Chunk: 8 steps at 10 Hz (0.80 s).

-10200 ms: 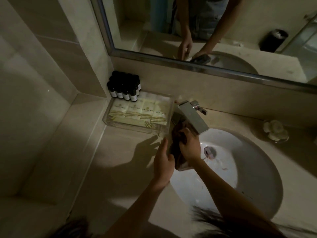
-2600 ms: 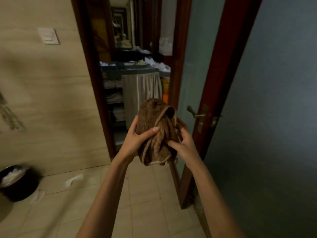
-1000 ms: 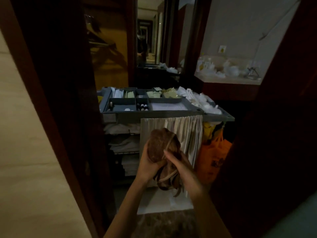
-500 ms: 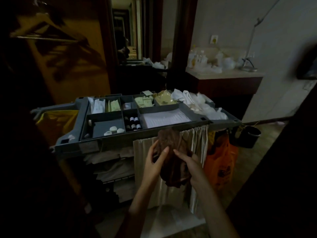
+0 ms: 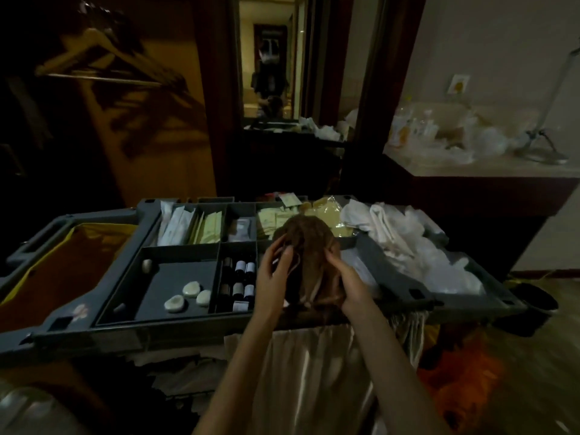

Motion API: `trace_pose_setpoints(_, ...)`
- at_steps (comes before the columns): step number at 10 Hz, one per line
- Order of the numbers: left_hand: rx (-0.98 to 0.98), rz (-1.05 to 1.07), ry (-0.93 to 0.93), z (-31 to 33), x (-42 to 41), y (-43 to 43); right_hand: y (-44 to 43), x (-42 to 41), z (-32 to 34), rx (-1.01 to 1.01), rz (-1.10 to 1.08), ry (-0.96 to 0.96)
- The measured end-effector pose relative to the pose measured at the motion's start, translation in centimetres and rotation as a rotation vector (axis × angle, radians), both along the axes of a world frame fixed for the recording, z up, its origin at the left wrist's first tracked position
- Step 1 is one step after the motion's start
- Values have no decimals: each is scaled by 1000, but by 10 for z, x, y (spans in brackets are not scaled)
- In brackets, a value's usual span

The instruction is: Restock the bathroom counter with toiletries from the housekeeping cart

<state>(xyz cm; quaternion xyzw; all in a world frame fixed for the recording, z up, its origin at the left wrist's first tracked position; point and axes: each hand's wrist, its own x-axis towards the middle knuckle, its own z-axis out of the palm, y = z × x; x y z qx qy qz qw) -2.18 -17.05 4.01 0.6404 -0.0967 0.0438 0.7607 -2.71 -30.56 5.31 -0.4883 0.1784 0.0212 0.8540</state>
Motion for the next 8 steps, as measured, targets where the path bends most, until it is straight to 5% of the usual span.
trace_pose_setpoints(1, 88, 98, -17, 0, 44, -1, -4, 44, -8, 56, 77, 91)
trace_pose_setpoints(2, 352, 168, -22, -12, 80, 2, -3, 82, -41, -130, 143, 186)
trace_pose_setpoints(3, 780, 84, 12, -47, 107, 4, -13, 105, -76, -603, 69, 117)
trace_pose_setpoints(4, 1050, -34, 49, -69, 118, -3, -17, 106, -81, -665, -5, 18)
trace_pose_setpoints(6, 1159, -177, -30, -73, 148, -7, -11, 114, -103, -851, 54, -58)
trace_pose_setpoints(7, 1190, -280, -72, -60, 156, -5, -17, 106, -104, -813, 70, -70)
trace_pose_setpoints(8, 1159, -162, -141, -34, 156, -22, -41, 92, -88, -663, 53, -38)
